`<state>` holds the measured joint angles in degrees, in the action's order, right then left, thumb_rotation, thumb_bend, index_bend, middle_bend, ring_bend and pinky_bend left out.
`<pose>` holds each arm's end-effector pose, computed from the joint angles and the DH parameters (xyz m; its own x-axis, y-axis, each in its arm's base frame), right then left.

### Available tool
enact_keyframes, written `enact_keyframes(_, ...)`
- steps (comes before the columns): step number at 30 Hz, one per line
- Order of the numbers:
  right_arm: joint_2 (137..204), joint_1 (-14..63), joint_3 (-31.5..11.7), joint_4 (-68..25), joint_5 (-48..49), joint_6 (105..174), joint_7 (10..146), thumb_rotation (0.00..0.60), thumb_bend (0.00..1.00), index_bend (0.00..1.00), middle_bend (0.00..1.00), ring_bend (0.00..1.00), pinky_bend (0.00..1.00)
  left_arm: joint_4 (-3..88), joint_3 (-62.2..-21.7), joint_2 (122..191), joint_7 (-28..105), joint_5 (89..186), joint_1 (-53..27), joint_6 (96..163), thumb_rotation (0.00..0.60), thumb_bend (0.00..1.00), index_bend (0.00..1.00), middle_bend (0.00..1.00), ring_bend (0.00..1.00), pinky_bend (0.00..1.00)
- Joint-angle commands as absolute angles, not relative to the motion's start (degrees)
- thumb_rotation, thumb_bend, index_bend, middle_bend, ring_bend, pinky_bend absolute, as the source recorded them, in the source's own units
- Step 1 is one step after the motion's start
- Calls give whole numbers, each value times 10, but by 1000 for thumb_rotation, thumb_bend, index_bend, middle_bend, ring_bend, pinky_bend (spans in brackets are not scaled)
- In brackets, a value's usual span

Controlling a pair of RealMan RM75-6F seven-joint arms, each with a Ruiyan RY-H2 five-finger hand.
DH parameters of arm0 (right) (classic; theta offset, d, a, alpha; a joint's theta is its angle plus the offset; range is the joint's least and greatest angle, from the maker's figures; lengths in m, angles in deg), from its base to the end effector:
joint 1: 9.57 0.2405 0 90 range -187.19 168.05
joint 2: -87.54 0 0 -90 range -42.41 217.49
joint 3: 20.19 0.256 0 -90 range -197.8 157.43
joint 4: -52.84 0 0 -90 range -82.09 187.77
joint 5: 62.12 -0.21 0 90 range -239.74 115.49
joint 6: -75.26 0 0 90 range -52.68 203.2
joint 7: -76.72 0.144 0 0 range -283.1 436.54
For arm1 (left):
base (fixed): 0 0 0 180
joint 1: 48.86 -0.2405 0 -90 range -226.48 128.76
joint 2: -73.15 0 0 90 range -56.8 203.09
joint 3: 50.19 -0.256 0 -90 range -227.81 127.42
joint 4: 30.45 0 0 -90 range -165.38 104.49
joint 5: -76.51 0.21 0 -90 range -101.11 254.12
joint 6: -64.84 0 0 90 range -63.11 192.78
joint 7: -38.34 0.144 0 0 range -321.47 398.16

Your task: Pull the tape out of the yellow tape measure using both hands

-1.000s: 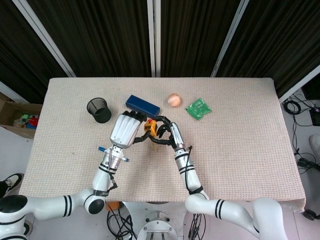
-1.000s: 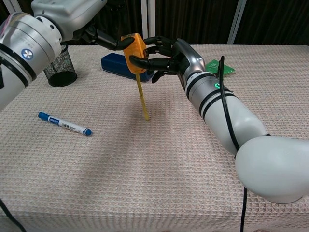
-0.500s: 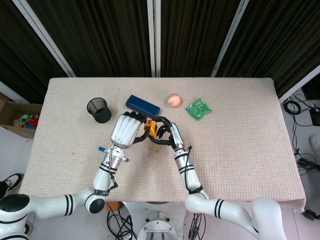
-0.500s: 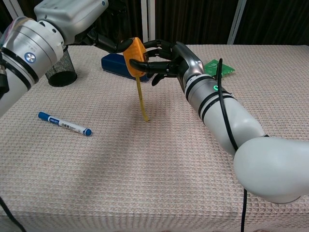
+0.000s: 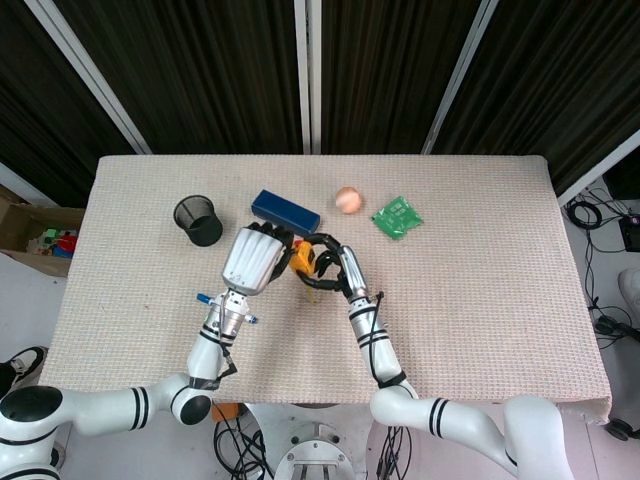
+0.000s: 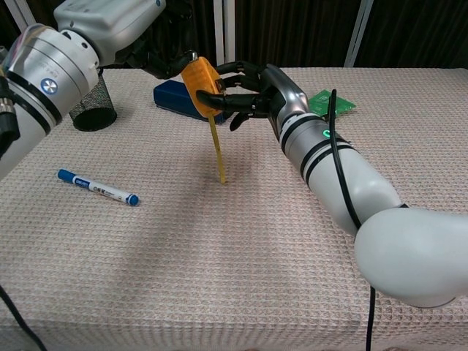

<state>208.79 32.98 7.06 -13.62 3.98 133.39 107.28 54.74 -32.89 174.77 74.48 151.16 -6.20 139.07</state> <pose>-0.0567 -0.3377 -0.1156 -0.7051 -0.3225 0.6315 -0.6726 0.0222 -0.7397 -0.0611 0.3290 -0.0130 0.3843 -0.1725 0.9070 0.8084 -0.4115 -0.4208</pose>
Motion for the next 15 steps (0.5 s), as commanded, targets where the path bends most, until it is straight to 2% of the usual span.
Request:
enact_keyframes(1, 2088, 330, 70, -136, 41, 1334, 1073, 600, 365, 769, 651, 581, 652, 548, -330, 1747, 743, 1513, -62, 1392, 600, 430, 582, 589, 553, 654)
enact_keyframes(15, 2085, 326, 70, -134, 38, 1334, 1070, 600, 365, 770, 650, 581, 651, 549, -324, 1740, 708, 1543, -66, 1428, 600, 457, 628, 632, 595, 690)
